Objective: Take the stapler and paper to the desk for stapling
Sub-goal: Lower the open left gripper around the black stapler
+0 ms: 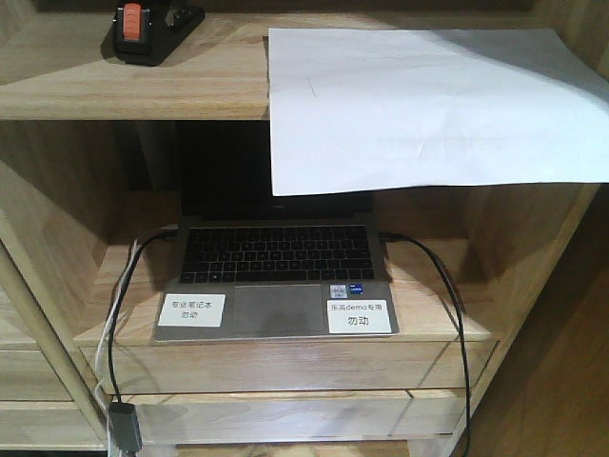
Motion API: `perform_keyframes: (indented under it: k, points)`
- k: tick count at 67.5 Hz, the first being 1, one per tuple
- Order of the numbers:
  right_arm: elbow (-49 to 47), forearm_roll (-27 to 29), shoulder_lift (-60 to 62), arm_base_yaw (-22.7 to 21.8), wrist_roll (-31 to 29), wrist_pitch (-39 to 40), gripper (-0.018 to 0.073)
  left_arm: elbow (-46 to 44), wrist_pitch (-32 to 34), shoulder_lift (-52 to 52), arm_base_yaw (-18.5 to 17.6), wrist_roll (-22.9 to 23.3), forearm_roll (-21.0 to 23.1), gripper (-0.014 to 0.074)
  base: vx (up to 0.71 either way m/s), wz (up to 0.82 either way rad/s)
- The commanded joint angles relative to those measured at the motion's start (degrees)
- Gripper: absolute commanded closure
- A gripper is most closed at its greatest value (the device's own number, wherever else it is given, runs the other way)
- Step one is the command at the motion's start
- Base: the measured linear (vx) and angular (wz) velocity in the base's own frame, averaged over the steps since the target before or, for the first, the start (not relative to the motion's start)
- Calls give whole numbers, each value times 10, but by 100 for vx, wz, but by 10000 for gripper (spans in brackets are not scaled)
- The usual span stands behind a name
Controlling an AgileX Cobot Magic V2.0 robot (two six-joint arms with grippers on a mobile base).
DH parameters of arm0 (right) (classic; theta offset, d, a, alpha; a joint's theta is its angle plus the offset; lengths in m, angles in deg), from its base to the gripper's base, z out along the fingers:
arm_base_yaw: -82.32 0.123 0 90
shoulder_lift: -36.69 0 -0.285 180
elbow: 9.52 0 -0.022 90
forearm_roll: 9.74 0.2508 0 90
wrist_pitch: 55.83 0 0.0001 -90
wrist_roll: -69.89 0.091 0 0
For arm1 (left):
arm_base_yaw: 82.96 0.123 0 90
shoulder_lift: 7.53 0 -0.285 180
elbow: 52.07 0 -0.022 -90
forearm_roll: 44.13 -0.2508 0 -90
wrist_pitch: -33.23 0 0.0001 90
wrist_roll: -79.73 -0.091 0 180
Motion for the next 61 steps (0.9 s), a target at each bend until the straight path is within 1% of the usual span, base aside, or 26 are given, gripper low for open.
perform_keyframes:
  k: [1, 4, 11, 17, 27, 33, 40, 44, 51, 56, 61]
  points:
    - [2, -1, 8, 0, -5, 42, 568, -19, 48, -9, -3, 2, 0, 311, 0, 0]
    - [2, -1, 8, 0, -5, 42, 568, -19, 48, -9, -3, 2, 0, 249, 0, 0]
    - [2, -1, 8, 0, -5, 42, 568, -19, 48, -9, -3, 3, 0, 139, 0, 0]
    - [2, -1, 8, 0, -5, 42, 568, -19, 48, -9, -3, 3, 0, 97, 0, 0]
    - [2, -1, 8, 0, -5, 41, 568, -19, 48, -9, -3, 4, 1, 95, 0, 0]
    - [2, -1, 8, 0, -5, 41, 568, -19, 30, -9, -3, -1, -1, 95, 0, 0]
    - [2, -1, 8, 0, -5, 41, 568, -19, 0, -11, -3, -54, -11, 95, 0, 0]
    - [2, -1, 8, 0, -5, 41, 568, -20, -7, -18, -5, -74, -10, 95, 0, 0]
    - [2, -1, 8, 0, -5, 41, 568, -28, -1, -31, -32, -72, -9, 95, 0, 0]
    - [2, -1, 8, 0, -5, 41, 568, -38, 5, -54, -60, -73, -9, 95, 0, 0]
    - [2, -1, 8, 0, -5, 41, 568, -48, 14, -82, -78, -74, -12, 93, 0, 0]
